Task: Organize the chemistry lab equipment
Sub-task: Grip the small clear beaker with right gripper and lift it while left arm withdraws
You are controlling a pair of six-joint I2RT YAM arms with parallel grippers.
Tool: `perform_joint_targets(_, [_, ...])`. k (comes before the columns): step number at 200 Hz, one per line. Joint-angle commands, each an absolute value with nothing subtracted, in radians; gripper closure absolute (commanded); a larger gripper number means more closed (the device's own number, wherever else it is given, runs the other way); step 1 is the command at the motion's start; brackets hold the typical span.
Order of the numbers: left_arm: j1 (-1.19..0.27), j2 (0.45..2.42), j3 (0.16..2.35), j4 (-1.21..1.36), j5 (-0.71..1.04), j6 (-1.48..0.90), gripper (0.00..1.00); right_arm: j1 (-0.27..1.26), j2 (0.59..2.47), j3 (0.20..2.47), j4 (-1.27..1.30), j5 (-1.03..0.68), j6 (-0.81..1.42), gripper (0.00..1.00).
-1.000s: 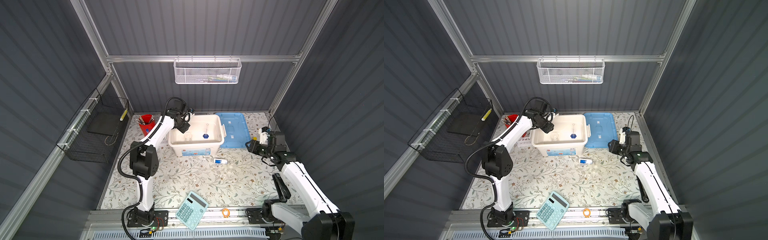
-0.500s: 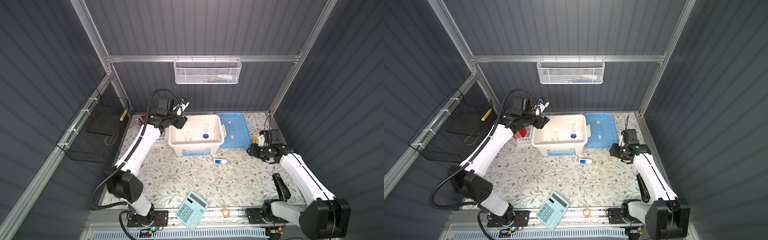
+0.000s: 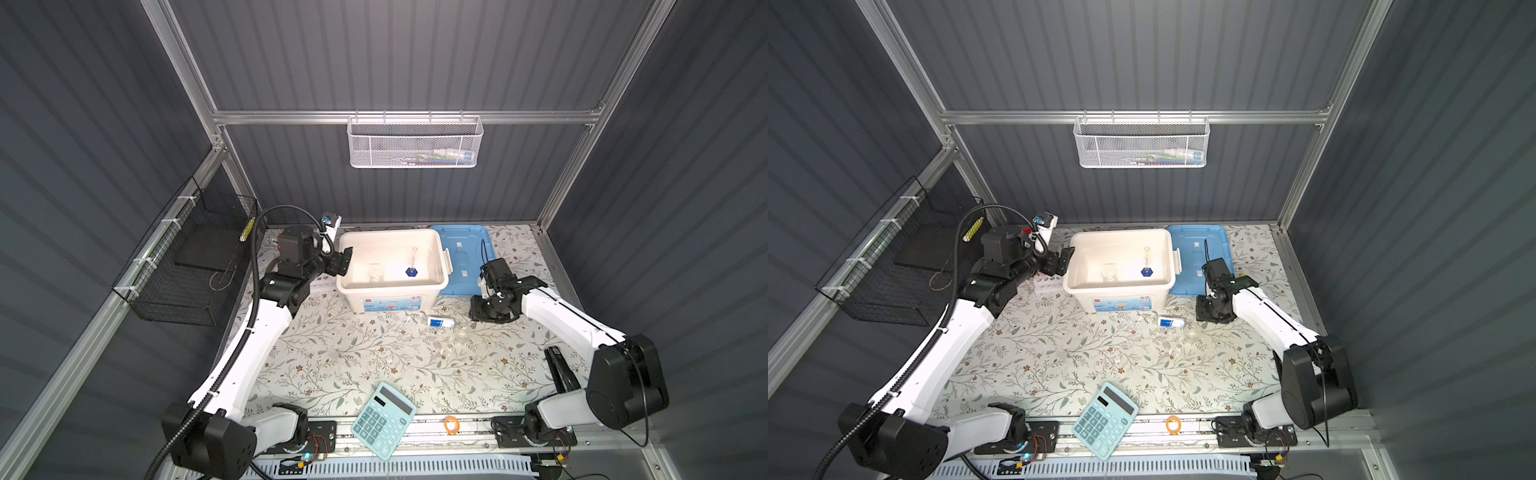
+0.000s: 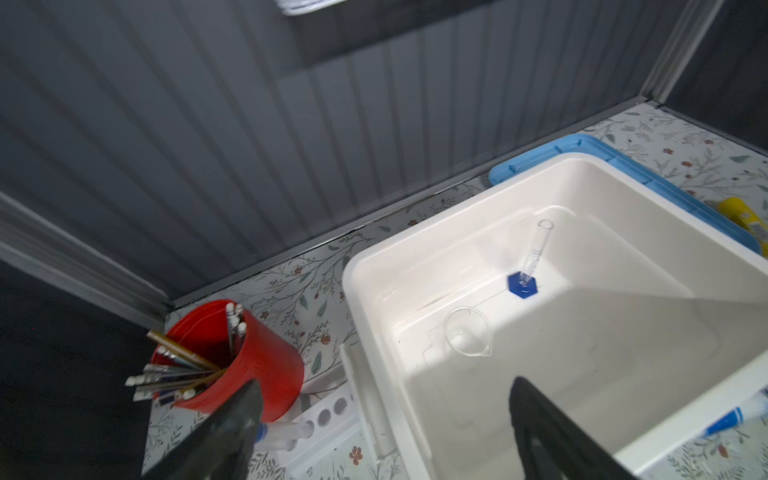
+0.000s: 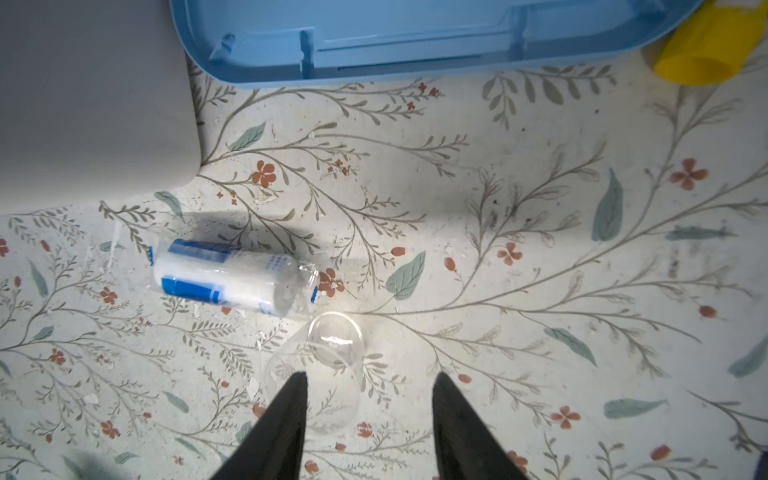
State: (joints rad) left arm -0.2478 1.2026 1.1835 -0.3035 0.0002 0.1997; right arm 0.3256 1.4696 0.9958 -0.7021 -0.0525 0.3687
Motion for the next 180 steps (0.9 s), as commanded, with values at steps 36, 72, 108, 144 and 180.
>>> perform_joint_targets(36, [-0.173, 1.12, 1.074, -0.204, 0.053, 0.106, 0.04, 0.364, 1.566, 1.017, -0.665, -0.024, 0.382, 0.54])
perform_joint_targets(72, [-0.172, 1.131, 1.067, -0.193, 0.067, 0.104, 0.04, 0.379, 1.566, 1.014, -0.675, -0.004, 0.379, 0.54])
perform_joint_targets(108, [-0.17, 1.143, 1.067, -0.189, 0.081, 0.101, 0.04, 0.385, 1.542, 1.001, -0.674, -0.005, 0.376, 0.54])
perform_joint_targets(144, [-0.169, 1.143, 1.063, -0.189, 0.083, 0.104, 0.04, 0.391, 1.511, 0.995, -0.68, -0.007, 0.37, 0.56])
perform_joint_targets(180, [-0.169, 1.152, 1.06, -0.187, 0.089, 0.104, 0.04, 0.411, 1.475, 0.972, -0.692, -0.009, 0.352, 0.56])
